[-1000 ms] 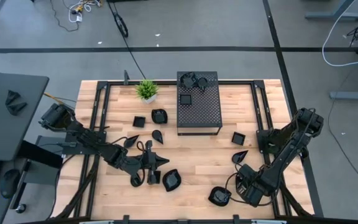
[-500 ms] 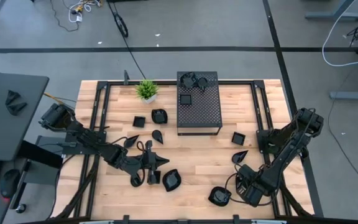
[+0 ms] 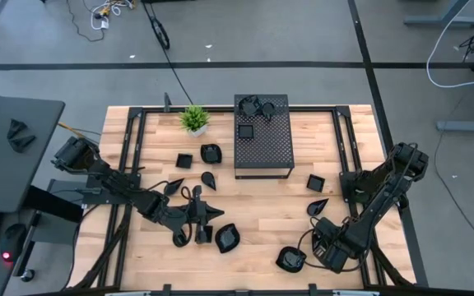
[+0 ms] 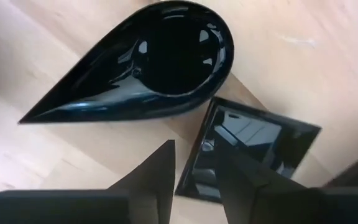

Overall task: Pick & Place Mini shaped plates
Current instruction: Stack the square plate on top of the square plates on the shelf

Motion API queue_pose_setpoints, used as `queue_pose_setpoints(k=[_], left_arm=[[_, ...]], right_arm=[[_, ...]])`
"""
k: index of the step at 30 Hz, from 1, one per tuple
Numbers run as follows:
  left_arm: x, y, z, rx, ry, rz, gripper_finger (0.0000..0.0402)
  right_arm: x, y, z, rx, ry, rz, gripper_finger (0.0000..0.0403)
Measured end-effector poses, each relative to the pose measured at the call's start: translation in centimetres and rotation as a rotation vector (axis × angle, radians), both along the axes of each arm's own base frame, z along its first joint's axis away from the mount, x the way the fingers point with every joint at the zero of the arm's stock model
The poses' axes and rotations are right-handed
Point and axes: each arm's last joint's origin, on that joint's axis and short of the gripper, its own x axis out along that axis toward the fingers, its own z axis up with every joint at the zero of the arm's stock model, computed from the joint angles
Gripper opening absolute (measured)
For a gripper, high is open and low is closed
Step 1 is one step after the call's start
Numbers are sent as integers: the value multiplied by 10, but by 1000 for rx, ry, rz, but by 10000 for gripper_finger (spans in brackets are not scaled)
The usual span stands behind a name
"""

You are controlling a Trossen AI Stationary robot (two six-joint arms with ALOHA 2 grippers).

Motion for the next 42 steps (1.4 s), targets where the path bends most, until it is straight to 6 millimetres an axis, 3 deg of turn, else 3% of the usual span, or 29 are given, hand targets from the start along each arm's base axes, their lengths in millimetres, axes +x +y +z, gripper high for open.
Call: queue_pose_setpoints(k=[5, 15, 28, 42], left_arm=[[0, 0, 0, 0, 0, 0, 14], [0, 0, 0, 1, -2, 9, 14], [1, 3, 0, -9, -3, 18, 14], [2, 3, 0, -9, -3, 18, 14]], right_arm=[[-3, -4, -10, 15, -1, -2, 112], [-4, -4, -9, 16, 46, -4, 104], [-5, -4, -2, -5, 78, -3, 8], [-4, -3, -1, -1, 80, -2, 4]])
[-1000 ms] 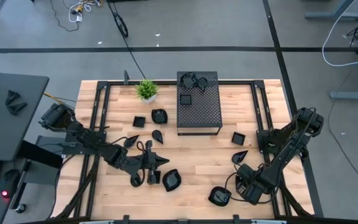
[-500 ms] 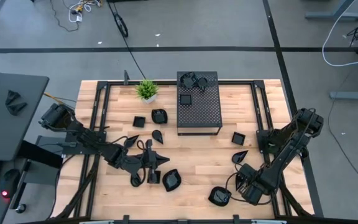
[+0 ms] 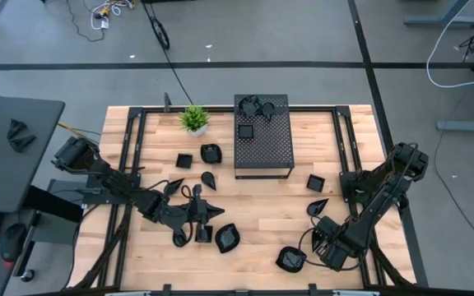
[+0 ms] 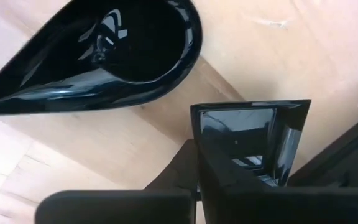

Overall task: Pick & Place Mini shaped plates
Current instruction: Stack the square plate on top of the square plates on the shelf

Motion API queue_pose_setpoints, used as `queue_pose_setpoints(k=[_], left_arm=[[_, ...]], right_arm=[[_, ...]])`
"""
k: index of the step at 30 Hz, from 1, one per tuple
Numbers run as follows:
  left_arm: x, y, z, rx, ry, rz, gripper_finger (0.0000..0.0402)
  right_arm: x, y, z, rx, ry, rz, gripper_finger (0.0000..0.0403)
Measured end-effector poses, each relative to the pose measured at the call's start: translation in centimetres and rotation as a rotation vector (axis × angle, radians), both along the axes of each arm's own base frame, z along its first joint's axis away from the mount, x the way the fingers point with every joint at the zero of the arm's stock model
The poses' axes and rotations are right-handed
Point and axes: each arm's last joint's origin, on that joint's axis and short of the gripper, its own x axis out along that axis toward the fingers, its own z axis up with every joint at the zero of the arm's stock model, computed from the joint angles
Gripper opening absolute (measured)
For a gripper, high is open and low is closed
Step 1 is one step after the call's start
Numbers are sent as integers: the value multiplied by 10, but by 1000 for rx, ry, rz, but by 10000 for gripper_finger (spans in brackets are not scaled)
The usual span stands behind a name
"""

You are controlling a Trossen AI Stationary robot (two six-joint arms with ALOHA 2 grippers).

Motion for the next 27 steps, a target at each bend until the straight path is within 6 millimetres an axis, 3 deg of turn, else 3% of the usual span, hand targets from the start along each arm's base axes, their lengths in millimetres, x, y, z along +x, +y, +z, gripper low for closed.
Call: queue_pose_setpoints(k=[12, 18, 23, 27], left_arm=[[0, 1, 0, 0, 0, 2, 14], [0, 1, 0, 0, 0, 2, 14], [0, 1, 0, 0, 0, 2, 14], [1, 1, 0, 1, 0, 6, 14]], right_arm=[[10, 13, 34, -2, -11, 63, 2], [18, 14, 61, -69, -62, 105, 2], [33, 8, 93, -113, -86, 144, 1], [59, -5, 121, -147, -179, 230, 1]])
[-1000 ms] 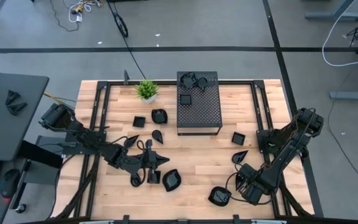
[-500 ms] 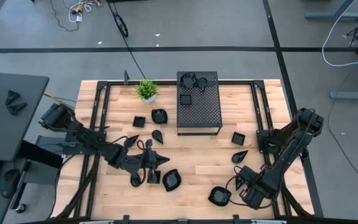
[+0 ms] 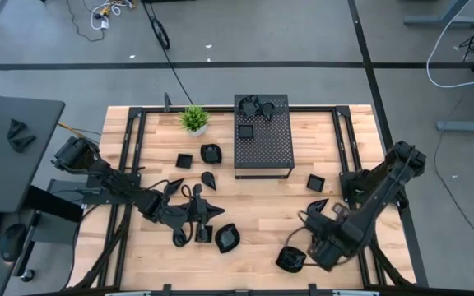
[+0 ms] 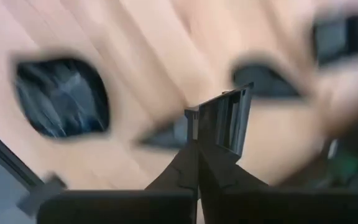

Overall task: Pick & Place Mini shaped plates
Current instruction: Stack the square plate on top of the square plates on the shelf

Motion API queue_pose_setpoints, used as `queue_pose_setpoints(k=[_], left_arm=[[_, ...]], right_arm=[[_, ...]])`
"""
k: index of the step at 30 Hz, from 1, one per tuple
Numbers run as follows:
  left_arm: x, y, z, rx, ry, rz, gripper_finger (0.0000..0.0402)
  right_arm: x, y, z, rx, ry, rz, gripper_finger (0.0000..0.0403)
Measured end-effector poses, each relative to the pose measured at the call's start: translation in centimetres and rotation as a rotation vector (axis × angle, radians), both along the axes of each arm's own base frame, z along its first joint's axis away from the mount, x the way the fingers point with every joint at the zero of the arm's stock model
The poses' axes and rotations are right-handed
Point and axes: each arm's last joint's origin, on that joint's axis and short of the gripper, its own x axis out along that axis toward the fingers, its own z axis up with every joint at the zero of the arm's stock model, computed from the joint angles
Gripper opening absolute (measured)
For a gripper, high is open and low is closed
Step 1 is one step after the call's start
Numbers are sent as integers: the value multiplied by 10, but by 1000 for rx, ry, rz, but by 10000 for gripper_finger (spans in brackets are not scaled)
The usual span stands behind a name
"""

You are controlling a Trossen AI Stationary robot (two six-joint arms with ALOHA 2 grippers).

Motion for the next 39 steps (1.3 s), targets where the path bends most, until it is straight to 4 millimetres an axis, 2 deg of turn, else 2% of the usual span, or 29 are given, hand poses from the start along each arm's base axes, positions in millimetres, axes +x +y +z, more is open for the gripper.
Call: queue_pose_setpoints(k=[6, 13, 19, 22, 28, 34, 39], left_arm=[[1, 2, 0, 1, 0, 6, 14], [2, 3, 0, 2, 1, 11, 14], [3, 6, 0, 1, 1, 22, 14], [3, 6, 0, 2, 1, 22, 14], [3, 6, 0, 4, 4, 21, 14], [3, 6, 0, 4, 5, 21, 14], [3, 6, -1, 7, 9, 21, 14]], right_arm=[[48, -39, 39, -97, -160, 182, 0], [98, -95, 86, -365, -369, 391, 0], [136, -152, 105, -583, -470, 471, 0], [151, -178, 101, -639, -445, 488, 0], [180, -218, 69, -674, -322, 472, 0], [198, -232, 34, -651, -196, 498, 0], [200, -235, 23, -679, -135, 473, 0]])
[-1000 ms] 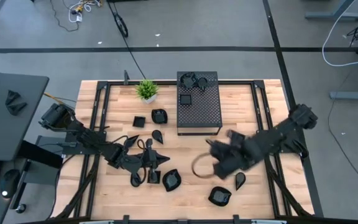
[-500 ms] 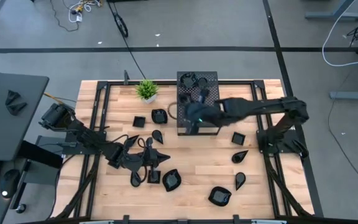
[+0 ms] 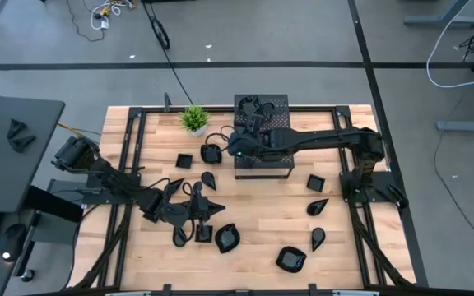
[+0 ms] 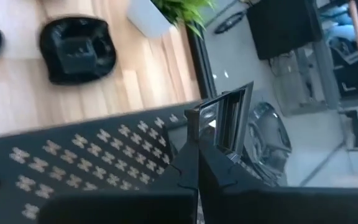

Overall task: Pick & Place Mini shaped plates
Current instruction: Stack the square plate on top of the square plates on the shelf

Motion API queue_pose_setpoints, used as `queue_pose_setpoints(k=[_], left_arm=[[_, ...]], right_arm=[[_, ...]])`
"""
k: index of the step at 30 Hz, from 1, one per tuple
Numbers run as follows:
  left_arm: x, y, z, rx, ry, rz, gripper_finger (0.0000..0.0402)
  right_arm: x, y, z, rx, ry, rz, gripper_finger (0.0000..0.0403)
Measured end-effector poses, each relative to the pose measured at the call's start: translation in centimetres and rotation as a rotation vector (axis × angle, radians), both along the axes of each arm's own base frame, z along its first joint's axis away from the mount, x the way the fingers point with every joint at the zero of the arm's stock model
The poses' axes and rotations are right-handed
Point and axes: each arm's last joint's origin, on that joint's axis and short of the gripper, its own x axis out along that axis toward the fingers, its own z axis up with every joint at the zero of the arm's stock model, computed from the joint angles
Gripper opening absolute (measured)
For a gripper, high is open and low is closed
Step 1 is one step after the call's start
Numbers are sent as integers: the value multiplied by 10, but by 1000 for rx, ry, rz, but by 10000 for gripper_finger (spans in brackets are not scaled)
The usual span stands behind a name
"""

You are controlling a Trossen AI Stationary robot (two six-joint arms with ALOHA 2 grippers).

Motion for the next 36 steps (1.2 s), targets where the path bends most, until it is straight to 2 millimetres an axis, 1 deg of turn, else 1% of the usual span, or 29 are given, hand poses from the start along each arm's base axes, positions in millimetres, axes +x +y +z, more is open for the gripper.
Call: queue_pose_setpoints(k=[8, 16, 20, 25, 36], left_arm=[[0, 0, 0, 0, 1, 0, 14], [0, 0, 0, 0, 0, 0, 14], [0, 0, 0, 0, 0, 0, 14], [0, 0, 0, 0, 0, 0, 14], [0, 0, 0, -1, 0, 0, 14]], right_arm=[[-6, -1, -3, 28, 30, -56, 0], [-6, -7, -3, 58, 22, -59, 0], [-7, -12, -11, 63, 36, -63, 0], [-8, -18, -14, 61, 41, -80, 0], [-9, -21, -24, 71, 50, -70, 14]])
